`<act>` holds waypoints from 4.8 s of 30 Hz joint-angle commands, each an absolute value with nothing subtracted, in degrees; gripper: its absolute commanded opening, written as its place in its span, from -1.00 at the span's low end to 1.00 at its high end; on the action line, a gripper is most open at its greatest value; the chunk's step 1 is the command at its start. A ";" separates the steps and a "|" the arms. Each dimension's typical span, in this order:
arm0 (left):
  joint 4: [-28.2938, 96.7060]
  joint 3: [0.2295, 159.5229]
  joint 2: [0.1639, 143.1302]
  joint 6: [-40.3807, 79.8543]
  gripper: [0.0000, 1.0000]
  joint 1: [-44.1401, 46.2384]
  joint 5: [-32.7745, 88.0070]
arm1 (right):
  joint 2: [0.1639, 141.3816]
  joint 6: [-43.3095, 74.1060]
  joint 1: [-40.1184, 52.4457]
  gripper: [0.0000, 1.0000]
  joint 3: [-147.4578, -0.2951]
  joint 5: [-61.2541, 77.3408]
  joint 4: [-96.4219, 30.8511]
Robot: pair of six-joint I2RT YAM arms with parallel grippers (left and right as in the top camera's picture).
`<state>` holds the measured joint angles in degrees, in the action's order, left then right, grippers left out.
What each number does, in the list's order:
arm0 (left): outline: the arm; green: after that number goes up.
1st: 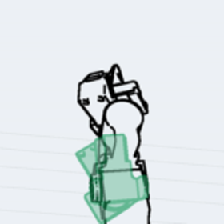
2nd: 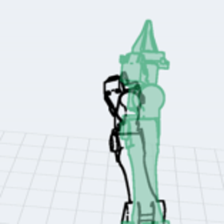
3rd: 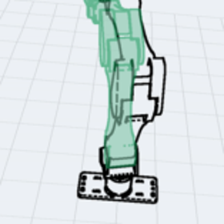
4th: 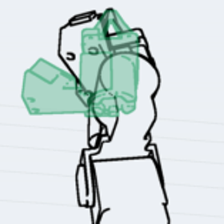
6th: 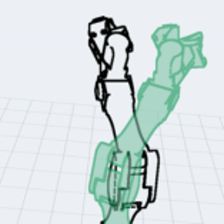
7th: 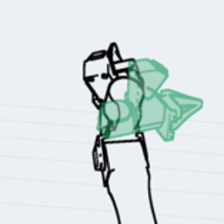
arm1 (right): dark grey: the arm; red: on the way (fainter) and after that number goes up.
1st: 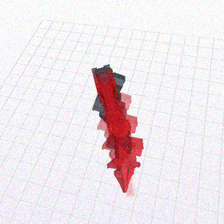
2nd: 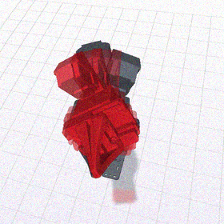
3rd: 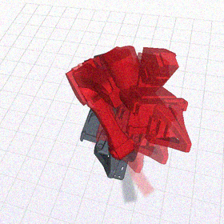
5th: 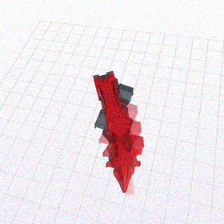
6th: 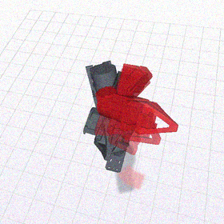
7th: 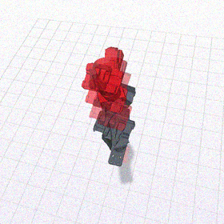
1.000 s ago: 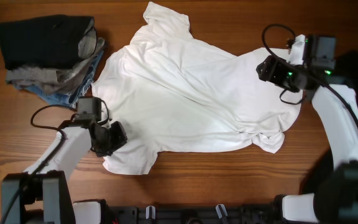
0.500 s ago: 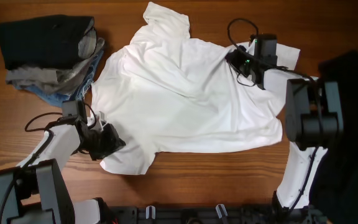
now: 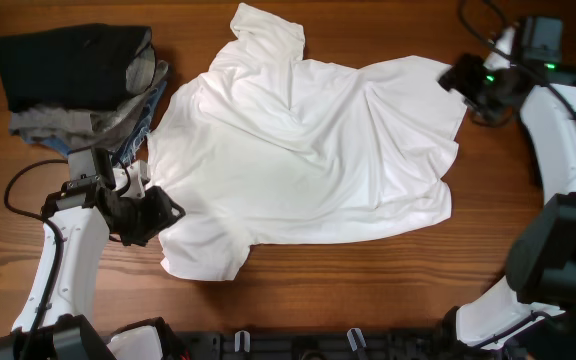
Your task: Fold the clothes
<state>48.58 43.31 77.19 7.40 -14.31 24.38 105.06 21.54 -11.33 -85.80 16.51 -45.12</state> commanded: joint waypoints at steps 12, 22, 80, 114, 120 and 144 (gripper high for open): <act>46.87 43.83 80.05 6.20 0.14 -9.50 23.70 | 117.38 14.92 -15.18 -0.91 -76.93 11.29 -32.75; 47.05 43.83 80.05 6.20 0.14 -8.36 23.70 | 108.79 14.72 -23.24 0.61 -83.37 24.03 -32.34; 47.75 43.83 80.05 16.75 0.32 -4.36 12.93 | 94.72 32.97 -22.52 -0.05 -44.66 8.49 -48.66; 56.07 49.95 74.13 13.67 -0.92 -9.02 29.19 | 93.19 23.42 -33.30 0.49 -41.32 14.66 -41.60; 65.56 51.29 70.43 12.99 -0.92 -9.08 19.51 | 83.37 19.55 -33.30 0.49 -43.24 25.61 -43.51; 58.87 51.29 67.59 19.75 -0.92 -18.63 12.56 | 88.79 17.23 -30.02 -0.92 -39.99 37.12 -30.55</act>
<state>59.33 50.13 68.29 19.29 -21.02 13.08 86.30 13.37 -32.53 -39.79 33.26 -32.53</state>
